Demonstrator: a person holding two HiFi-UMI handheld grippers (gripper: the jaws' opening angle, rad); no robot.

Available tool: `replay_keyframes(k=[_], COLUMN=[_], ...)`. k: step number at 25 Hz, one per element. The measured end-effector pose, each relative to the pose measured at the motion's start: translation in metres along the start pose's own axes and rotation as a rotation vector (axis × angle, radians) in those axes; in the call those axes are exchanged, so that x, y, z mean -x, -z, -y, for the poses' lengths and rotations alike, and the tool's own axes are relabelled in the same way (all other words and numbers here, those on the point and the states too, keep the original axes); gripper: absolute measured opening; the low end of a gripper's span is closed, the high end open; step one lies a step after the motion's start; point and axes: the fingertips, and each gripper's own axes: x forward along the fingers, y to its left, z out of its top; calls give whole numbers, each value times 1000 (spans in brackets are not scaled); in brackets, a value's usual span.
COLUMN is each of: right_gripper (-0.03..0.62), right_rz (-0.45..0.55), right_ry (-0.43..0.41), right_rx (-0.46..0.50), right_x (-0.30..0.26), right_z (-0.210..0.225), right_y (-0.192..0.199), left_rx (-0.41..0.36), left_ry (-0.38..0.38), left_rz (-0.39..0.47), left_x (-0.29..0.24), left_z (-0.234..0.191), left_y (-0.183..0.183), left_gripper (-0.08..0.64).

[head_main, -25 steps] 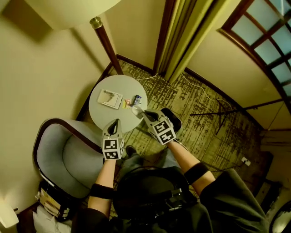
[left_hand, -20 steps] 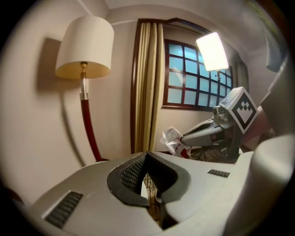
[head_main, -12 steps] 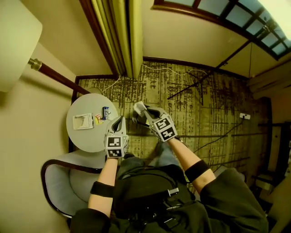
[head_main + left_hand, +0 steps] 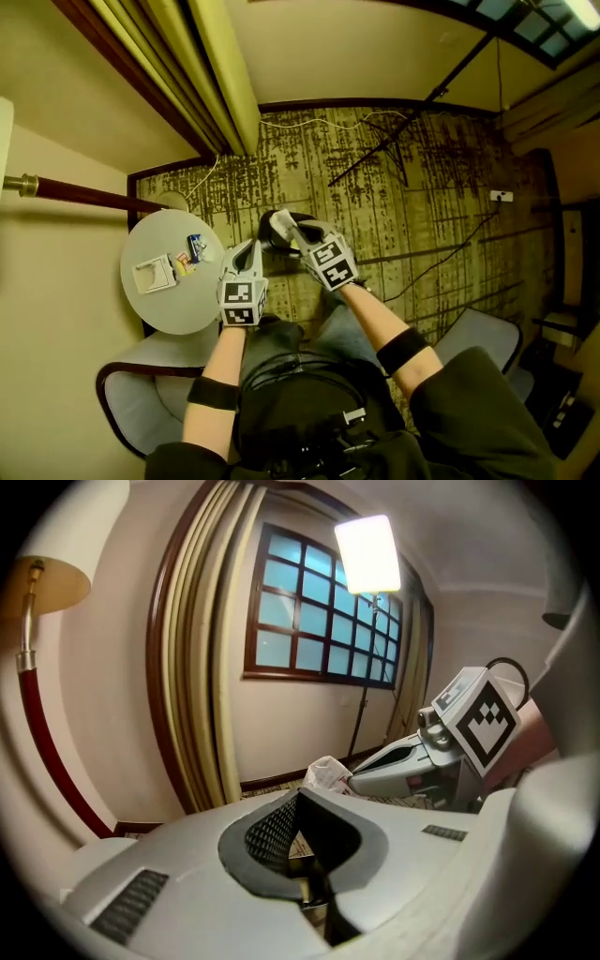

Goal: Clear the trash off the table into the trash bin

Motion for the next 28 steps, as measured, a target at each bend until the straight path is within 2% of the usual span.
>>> replay_keyframes(k=[7,13,18,28], right_gripper=[35,35,35,37], right_rz=[-97,-172,-227,-314], right_ry=[-34,-46,-59,-95], right_rx=[-47,-91,-94,-105], right_x=[-85,-164,-226,-334], right_z=[21,45,58,61], right_y=[77,152,218,342], left_rx=[50,97,132,173], left_ry=[7,1,-8,-25], left_rz=[-77,-160,-194,-264], left_x=[-68,-145,-200,-279], left_z=[-17,-37,-47,-57], left_y=[64,146,211,340], left_gripper=[0,0,0,0])
